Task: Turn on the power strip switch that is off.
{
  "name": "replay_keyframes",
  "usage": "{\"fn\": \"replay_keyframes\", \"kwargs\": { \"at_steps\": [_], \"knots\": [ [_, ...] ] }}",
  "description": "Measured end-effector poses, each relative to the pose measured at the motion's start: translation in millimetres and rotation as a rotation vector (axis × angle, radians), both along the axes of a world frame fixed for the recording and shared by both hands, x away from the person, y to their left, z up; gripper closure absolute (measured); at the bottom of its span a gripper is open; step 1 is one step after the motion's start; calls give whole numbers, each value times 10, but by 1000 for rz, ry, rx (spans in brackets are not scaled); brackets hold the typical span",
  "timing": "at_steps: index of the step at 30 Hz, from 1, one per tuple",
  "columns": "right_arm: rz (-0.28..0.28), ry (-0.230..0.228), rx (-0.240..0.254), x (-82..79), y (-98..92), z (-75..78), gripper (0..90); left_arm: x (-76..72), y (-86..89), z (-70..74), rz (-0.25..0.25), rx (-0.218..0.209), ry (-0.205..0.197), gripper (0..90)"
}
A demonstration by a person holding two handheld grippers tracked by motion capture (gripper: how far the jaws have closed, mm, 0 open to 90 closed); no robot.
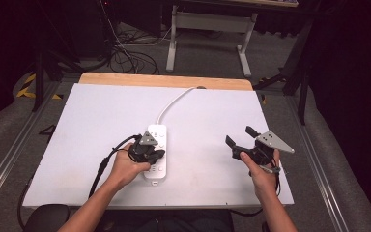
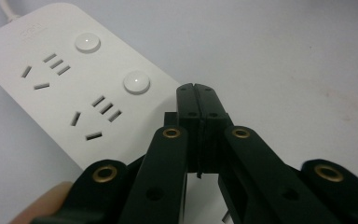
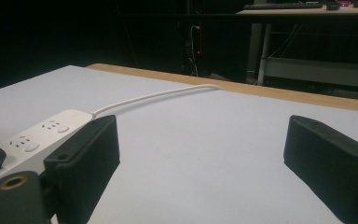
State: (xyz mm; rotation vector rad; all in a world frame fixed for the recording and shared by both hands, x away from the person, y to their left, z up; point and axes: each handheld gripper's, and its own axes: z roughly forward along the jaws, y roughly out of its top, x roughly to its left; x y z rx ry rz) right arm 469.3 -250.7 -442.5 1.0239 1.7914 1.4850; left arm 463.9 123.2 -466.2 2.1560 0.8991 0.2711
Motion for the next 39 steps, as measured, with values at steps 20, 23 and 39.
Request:
{"fn": "replay_keyframes", "kwargs": {
  "at_steps": [20, 23, 39],
  "knots": [
    [6, 3, -8, 24, 2, -4, 110, -4, 145, 72, 75, -133, -62, 883],
    [6, 5, -7, 28, 1, -10, 110, -29, 197, 144, 96, -177, -101, 879],
    [5, 5, -8, 24, 11, -8, 111, -210, 719, 498, 268, -282, -335, 823]
  ]
}}
